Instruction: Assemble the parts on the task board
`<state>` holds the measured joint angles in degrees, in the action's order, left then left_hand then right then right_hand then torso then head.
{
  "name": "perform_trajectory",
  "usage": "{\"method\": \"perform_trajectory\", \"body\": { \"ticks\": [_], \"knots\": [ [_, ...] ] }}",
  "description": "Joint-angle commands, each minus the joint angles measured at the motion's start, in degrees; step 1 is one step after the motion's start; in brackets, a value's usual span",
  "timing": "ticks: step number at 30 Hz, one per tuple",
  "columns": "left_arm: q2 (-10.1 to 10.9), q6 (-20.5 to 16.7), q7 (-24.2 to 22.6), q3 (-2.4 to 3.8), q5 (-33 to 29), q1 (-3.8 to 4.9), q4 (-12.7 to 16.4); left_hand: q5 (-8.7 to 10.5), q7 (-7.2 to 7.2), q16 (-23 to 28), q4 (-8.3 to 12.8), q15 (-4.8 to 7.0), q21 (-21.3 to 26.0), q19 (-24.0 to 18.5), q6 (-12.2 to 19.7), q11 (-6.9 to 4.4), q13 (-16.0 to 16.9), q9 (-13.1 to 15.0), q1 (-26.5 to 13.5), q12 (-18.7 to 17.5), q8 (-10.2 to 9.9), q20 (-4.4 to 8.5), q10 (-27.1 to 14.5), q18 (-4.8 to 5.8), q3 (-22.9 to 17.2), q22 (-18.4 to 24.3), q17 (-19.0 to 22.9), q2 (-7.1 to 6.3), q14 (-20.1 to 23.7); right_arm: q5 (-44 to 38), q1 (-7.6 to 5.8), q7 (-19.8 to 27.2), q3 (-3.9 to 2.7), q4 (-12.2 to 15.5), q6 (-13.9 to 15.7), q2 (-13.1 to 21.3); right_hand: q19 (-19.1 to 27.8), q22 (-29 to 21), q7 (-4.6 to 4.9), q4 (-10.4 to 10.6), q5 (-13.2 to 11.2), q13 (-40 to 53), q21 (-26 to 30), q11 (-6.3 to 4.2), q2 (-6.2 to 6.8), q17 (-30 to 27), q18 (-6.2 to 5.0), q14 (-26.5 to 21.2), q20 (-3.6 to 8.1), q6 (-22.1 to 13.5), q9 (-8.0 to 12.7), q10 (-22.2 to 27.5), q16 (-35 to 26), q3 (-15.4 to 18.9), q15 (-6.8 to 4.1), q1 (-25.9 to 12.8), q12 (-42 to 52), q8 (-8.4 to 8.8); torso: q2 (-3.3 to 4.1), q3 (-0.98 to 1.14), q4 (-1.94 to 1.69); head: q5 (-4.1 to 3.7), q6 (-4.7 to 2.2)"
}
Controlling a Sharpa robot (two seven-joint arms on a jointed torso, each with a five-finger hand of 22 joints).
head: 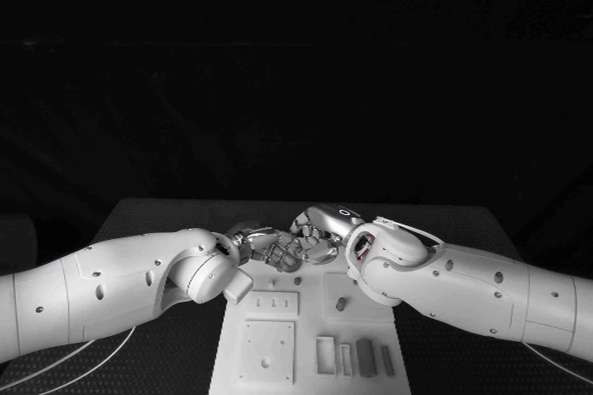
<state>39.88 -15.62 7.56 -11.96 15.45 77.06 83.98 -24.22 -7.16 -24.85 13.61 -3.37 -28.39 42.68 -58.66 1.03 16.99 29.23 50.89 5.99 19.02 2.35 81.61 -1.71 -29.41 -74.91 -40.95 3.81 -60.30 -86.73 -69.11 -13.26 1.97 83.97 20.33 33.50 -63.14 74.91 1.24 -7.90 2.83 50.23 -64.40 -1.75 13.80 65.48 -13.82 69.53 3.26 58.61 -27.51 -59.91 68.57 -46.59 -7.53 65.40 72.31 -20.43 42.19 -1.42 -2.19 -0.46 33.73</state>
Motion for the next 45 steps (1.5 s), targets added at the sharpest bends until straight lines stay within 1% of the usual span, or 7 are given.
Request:
{"method": "perform_trajectory", "body": {
  "ticks": [1, 12, 23, 34, 40, 42, 45],
  "knots": [
    [-0.35, -0.47, -1.59, 0.25, -1.21, 0.22, 0.26, -1.28, 2.25, 0.13, 0.87, -0.13, -0.27, -0.48, -2.71, -0.02, 0.65, 0.41, -1.10, 0.35, 0.17, -0.12, 0.29, 0.39, -0.18, -1.01, -0.09, 0.56, -0.01, -0.12, 0.35, 0.76, 0.20, 0.12, -1.89, -0.37, -0.44, 0.78, 3.18, -0.18, 0.09, -0.03, -0.33, -0.09, -0.64, -0.04, -1.18, 0.11, 0.12, 3.63, -0.71, -0.42, 0.31, -0.34, -0.17, 0.17, 0.35, -0.19, 0.03, 0.00, 0.00, -0.01, 0.09],
    [-0.56, -1.45, -0.50, 0.22, -1.31, 0.08, 0.13, -4.61, 2.64, 0.10, 2.81, -0.09, -0.55, -0.81, -3.41, -0.28, 2.43, 1.19, -2.82, 0.69, 0.34, -0.13, 0.54, 0.47, -0.99, -1.07, -0.26, 1.47, -0.18, 0.47, 0.41, 1.08, 0.23, 0.19, -1.70, -0.35, -0.29, 0.73, 3.27, -0.31, 0.12, -0.09, -0.21, -0.01, -0.35, -0.15, -1.18, -0.04, 0.08, 3.38, -0.59, -0.25, 0.14, -0.48, -0.12, -0.14, 0.20, 0.02, 0.04, 0.00, 0.00, 0.06, 0.32],
    [-0.50, -1.27, 0.08, 0.20, -0.22, 0.06, 0.25, -4.03, 2.65, -0.08, 2.80, 0.01, -0.90, -0.85, -3.57, -0.35, 3.15, 1.53, -1.78, 0.77, 0.33, -0.01, 0.53, 0.52, -1.62, -1.15, -0.43, 0.73, -0.30, 2.45, 0.41, 1.67, 0.24, -0.63, -1.79, -0.35, 0.04, 0.62, 3.57, -0.07, 0.11, -0.27, 0.11, 0.29, 0.49, -0.37, -1.18, -0.44, -0.07, 2.59, -0.25, 0.37, -0.22, -0.38, 0.16, -1.19, -0.22, 0.64, 0.03, 0.01, 0.00, -0.16, 0.57],
    [-0.16, -0.99, 0.85, 0.20, 4.08, 0.06, -0.50, 0.05, 2.62, -0.15, 1.86, 0.05, -1.26, -1.08, -3.62, -0.35, 4.09, 2.00, -0.76, 0.68, 0.14, 0.00, 0.43, 0.68, -1.83, -1.12, -0.54, 0.32, -0.41, 7.58, 0.41, 5.98, 0.33, -1.42, 5.14, 0.51, 5.33, 0.24, 9.24, -1.92, 4.26, -1.38, 3.70, 5.75, 2.98, -1.49, -1.12, -6.15, -3.03, -12.21, 3.12, 7.51, -2.34, 9.92, 5.32, -6.44, -1.48, 8.44, 0.04, 0.06, 0.01, -0.08, 0.82],
    [0.11, 0.14, 1.32, 0.19, 4.95, 0.06, -1.13, 0.33, 2.70, -0.26, 1.89, 0.12, -1.33, -1.20, -3.79, -0.42, 4.29, 2.16, -0.41, 0.74, 0.20, 0.05, 0.58, 0.72, -1.93, -1.13, -0.60, 0.22, -0.58, 14.72, 0.40, 11.32, 0.33, -1.76, 7.96, 2.24, 7.02, 0.32, 10.58, -2.52, 4.90, -1.70, 4.70, 7.07, 3.20, -1.64, -1.18, -8.26, -3.95, -15.78, 3.63, 10.14, -2.24, 14.57, 6.65, -8.48, -0.97, 9.92, -0.01, 0.08, -0.05, 0.12, 0.79],
    [0.30, 1.41, 2.14, 0.19, 6.18, 0.07, -1.50, 0.38, 2.71, -0.28, 1.87, 0.14, -1.33, -1.25, -3.82, -0.43, 4.33, 2.20, -0.36, 0.75, 0.22, 0.04, 0.62, 0.75, -1.93, -1.13, -0.61, 0.21, -0.62, 17.69, 0.38, 13.45, 0.32, -1.87, 8.54, 3.10, 7.68, 0.33, 10.84, -2.23, 0.16, -1.88, 5.12, 7.40, 3.35, -1.67, -1.17, -9.07, -4.30, -16.39, 3.59, 11.04, -2.12, 16.37, 6.92, -9.94, -0.73, 10.03, 0.01, 0.12, -0.02, 0.26, 0.84],
    [0.68, 3.82, 4.85, 0.19, 8.38, 0.07, -2.12, 0.46, 2.74, -0.33, 1.83, 0.16, -1.34, -1.35, -3.88, -0.45, 4.40, 2.26, -0.32, 0.78, 0.24, 0.04, 0.70, 0.80, -1.91, -1.14, -0.63, 0.19, -0.70, 18.32, 0.34, 15.02, 0.12, -1.71, 9.97, 4.60, 8.80, 0.03, 11.06, -1.62, 0.27, -2.52, 6.23, 7.58, 3.32, -2.09, -1.18, -10.61, -4.69, -16.80, 3.38, 12.56, -2.54, 17.53, 7.19, -11.03, -0.95, 9.88, 0.01, 0.12, 0.08, 0.38, 0.86]
  ]
}}
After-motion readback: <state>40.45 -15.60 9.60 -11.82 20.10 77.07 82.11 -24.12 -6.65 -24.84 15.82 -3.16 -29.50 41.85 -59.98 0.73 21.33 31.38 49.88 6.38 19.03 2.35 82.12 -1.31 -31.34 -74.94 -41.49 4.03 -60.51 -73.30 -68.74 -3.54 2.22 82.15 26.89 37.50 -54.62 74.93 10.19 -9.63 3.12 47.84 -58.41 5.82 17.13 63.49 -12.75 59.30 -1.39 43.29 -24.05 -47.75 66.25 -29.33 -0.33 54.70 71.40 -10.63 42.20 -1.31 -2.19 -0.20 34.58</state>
